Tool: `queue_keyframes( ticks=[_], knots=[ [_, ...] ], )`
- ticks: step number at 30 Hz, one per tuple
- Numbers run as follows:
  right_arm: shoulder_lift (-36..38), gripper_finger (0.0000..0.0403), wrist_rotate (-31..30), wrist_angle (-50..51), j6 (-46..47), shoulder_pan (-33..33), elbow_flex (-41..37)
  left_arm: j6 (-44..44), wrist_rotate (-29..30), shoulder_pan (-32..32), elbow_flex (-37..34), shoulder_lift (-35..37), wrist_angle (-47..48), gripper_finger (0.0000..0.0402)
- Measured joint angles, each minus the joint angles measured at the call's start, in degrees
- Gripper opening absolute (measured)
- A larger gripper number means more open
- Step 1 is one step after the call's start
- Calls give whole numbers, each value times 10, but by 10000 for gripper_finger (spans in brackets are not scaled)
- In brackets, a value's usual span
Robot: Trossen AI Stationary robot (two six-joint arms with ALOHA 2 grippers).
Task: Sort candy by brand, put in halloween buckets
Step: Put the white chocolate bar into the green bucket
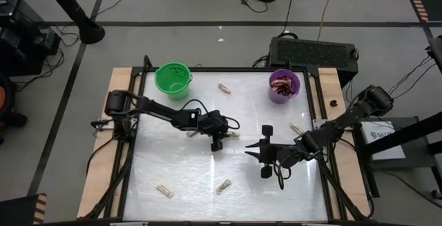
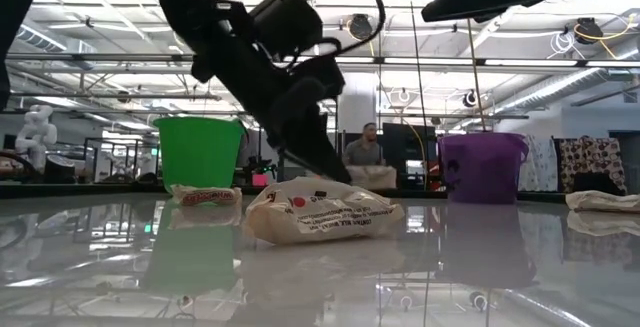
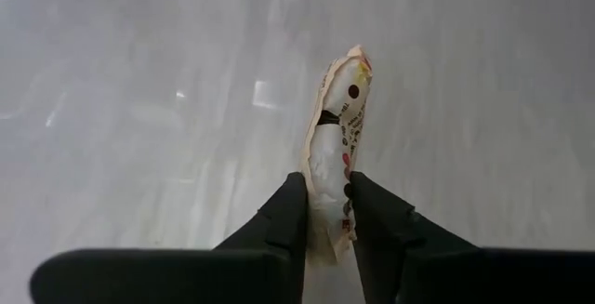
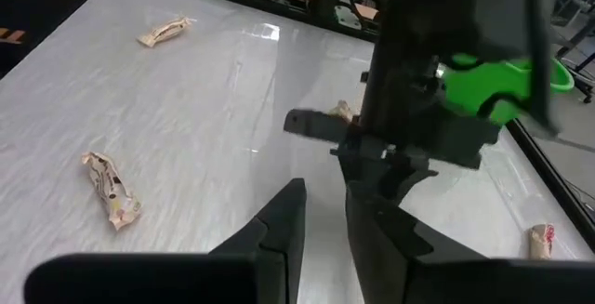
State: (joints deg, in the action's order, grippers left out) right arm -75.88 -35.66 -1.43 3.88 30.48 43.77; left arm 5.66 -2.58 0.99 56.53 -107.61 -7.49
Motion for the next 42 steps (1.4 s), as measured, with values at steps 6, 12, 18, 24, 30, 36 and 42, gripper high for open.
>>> queue_keyframes(
  ticks=[6, 12, 18, 24, 30, 36, 42],
  knots=[
    [0, 73, 0, 0, 0, 0, 0, 0, 10, 1, 0, 63, 59, 70],
    [0, 73, 0, 0, 2, 0, 0, -5, 70, 13, 1, 179, 198, 75],
    [0, 73, 0, 0, 15, 0, 0, -6, 143, 26, 1, 304, 311, 76],
    [-8, 73, -2, -2, 23, 0, 0, 2, 184, 50, 2, 405, 399, 77],
    [-22, 73, -3, -4, 26, -5, 0, 20, 246, 85, 2, 460, 497, 77],
    [-28, 73, -3, -4, 48, -9, -1, 30, 325, 143, 2, 474, 580, 77],
    [-28, 73, -3, -5, 94, -9, 0, -6, 343, 227, 2, 462, 567, 77]
  ],
)
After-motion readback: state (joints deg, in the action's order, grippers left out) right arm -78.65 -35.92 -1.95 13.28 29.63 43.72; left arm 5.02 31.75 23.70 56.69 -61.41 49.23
